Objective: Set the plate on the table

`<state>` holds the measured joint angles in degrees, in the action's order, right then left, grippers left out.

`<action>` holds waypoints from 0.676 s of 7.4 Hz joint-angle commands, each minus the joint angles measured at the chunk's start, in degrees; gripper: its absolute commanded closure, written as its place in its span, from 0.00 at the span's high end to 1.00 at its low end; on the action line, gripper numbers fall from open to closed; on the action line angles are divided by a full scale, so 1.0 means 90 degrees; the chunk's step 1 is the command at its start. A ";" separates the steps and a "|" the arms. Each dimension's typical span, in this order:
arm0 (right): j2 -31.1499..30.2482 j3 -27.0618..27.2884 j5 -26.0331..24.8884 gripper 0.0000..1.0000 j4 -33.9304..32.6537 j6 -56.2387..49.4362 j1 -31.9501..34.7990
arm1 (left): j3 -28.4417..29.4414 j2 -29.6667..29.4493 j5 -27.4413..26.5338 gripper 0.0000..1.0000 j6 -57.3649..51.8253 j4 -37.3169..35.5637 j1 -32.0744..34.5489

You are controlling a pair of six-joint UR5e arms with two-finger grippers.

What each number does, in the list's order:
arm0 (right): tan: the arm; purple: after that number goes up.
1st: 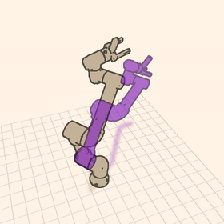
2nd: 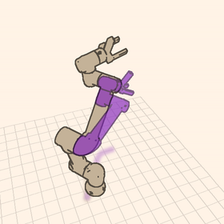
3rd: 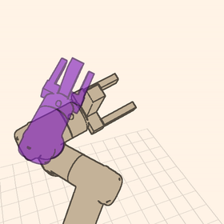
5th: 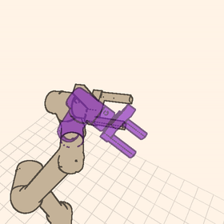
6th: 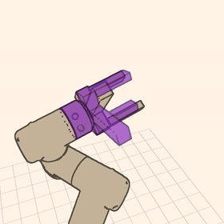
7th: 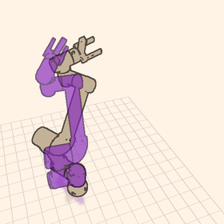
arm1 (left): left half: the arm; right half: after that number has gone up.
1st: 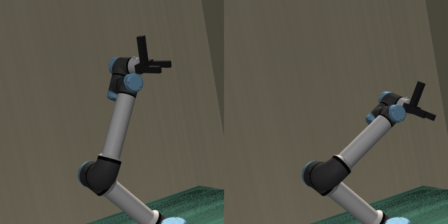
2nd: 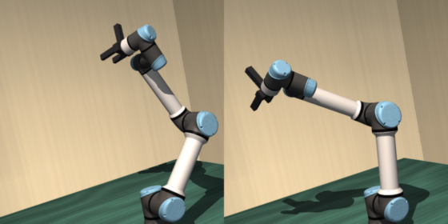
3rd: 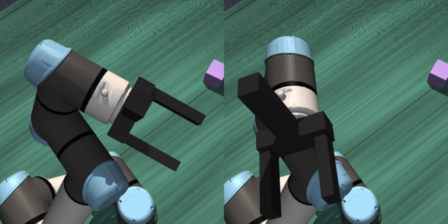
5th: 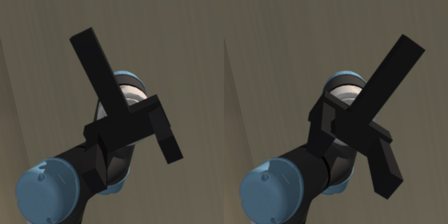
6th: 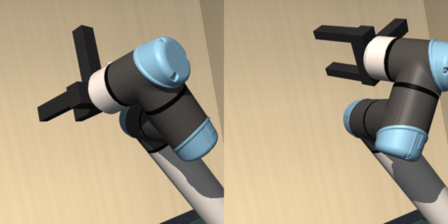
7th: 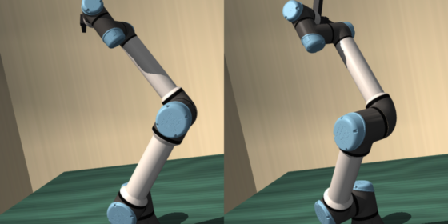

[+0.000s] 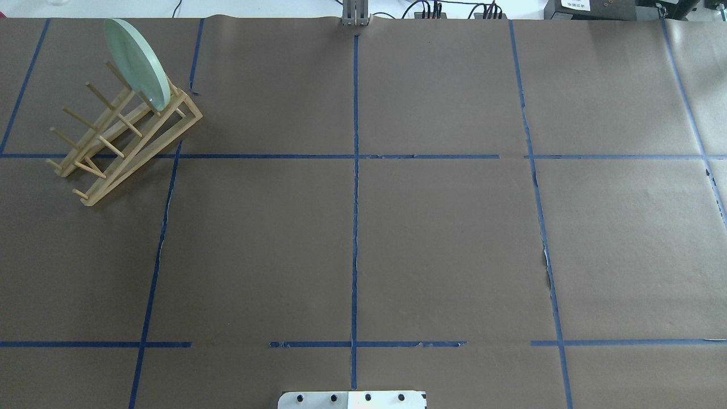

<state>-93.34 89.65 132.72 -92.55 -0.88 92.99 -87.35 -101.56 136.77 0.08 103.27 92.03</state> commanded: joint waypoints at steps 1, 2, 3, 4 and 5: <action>0.0000 0.0000 0.0000 1.00 0.0000 0.0000 0.0000 | 0.0048 -0.0190 0.0748 1.00 0.2323 0.1154 -0.0059; 0.0000 0.0000 0.0000 1.00 0.0000 0.0000 0.0000 | 0.0018 -0.0220 0.1041 1.00 0.4462 0.1723 -0.0340; 0.0000 0.0000 0.0000 1.00 0.0000 0.0000 0.0000 | 0.0047 -0.0229 0.1063 1.00 0.6368 0.2763 -0.0517; 0.0000 0.0000 0.0000 1.00 0.0000 0.0000 0.0000 | 0.0144 -0.0239 0.1006 1.00 0.8273 0.3769 -0.0886; 0.0000 0.0000 0.0000 1.00 0.0000 0.0000 0.0000 | 0.0232 -0.0481 0.0831 1.00 0.9761 0.4311 -0.1479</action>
<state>-93.34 89.65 132.72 -92.55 -0.88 92.99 -86.17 -104.14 145.38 68.47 133.69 84.26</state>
